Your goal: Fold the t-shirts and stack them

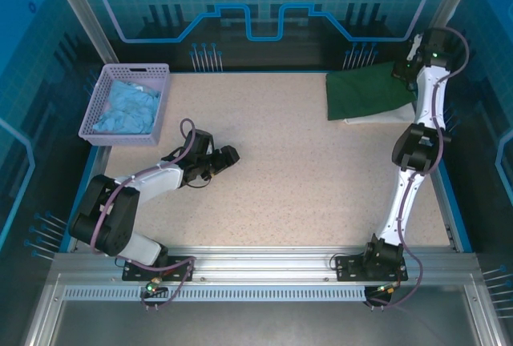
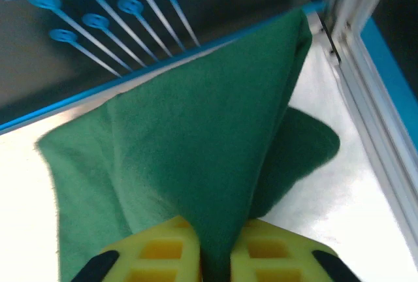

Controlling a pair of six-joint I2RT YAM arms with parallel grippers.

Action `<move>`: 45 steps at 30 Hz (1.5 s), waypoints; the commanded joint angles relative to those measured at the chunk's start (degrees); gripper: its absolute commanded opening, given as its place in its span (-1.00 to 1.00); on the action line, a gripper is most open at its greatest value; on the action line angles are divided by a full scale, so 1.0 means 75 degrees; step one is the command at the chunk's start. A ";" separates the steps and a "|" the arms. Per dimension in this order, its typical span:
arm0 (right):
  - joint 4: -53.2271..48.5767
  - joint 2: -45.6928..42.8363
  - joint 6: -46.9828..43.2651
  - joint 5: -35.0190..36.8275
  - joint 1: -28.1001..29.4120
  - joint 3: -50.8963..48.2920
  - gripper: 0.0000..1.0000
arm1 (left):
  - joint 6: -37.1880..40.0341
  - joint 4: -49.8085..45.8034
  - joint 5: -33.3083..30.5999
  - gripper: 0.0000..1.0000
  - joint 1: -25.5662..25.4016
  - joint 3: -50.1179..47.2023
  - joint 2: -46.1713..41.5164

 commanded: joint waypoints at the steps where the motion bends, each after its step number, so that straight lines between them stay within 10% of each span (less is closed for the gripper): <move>1: -0.0074 0.0458 0.0052 0.0568 -0.0155 0.0252 -0.44 | -0.0004 -0.0263 0.0089 0.66 0.0070 0.0266 0.0097; 7: 0.0220 0.0368 0.0919 0.1335 -0.0481 0.0146 0.03 | 0.0041 -0.0433 -0.0173 0.72 0.0054 0.0209 -0.0223; 9: 0.0227 0.0184 0.1114 0.1584 -0.0465 0.0091 0.68 | 0.0122 -0.0567 -0.0511 0.78 -0.0045 0.0162 -0.0603; 14: 0.0894 -0.1623 0.1443 0.1595 -0.0099 -0.2218 0.99 | 0.0455 -0.2068 -0.1577 0.89 -0.0617 0.1003 -0.1517; 21: 0.5062 -0.6318 0.0998 0.1451 0.1246 -0.9020 1.00 | 0.1375 -0.3373 -0.3717 0.98 -0.0668 0.2361 -0.2767; 30: 0.7792 -0.9541 0.0317 0.2065 0.2632 -1.4375 1.00 | 0.4080 -0.0476 -0.4433 0.98 0.0961 0.0390 -0.4110; 36: 0.9355 -1.0101 -0.0401 0.2561 0.3039 -1.6258 0.99 | 0.4181 -0.0313 -0.3831 0.98 0.2647 -0.0639 -0.3384; 45: 0.9882 -0.8365 -0.0581 0.1293 0.2985 -1.5801 1.00 | 0.4807 0.2756 -0.3077 0.98 0.2883 -0.2419 -0.2955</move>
